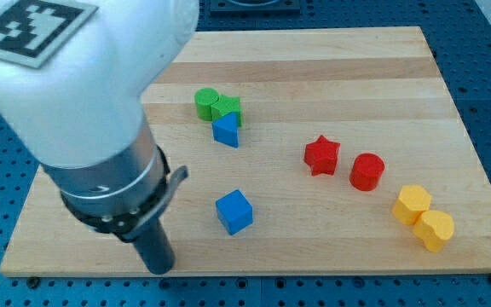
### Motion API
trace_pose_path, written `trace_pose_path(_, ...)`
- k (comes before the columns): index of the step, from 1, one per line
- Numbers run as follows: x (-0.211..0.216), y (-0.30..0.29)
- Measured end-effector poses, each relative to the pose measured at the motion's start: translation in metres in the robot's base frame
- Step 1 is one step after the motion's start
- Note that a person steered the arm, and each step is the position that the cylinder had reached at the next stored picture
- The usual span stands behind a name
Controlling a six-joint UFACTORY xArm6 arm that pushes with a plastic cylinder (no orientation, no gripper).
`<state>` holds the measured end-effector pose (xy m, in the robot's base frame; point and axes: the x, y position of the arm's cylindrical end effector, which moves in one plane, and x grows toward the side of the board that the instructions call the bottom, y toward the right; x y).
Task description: Push the blue cube towards the blue triangle
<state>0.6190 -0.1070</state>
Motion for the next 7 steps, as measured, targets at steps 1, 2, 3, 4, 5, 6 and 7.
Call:
trace_pose_path(1,0.0,0.042)
trace_pose_path(2,0.0,0.073)
trace_pose_path(3,0.0,0.08)
trace_pose_path(4,-0.023,0.079)
trace_pose_path(5,-0.049,0.065)
trace_pose_path(6,-0.051,0.047)
trace_pose_path(7,-0.059,0.04)
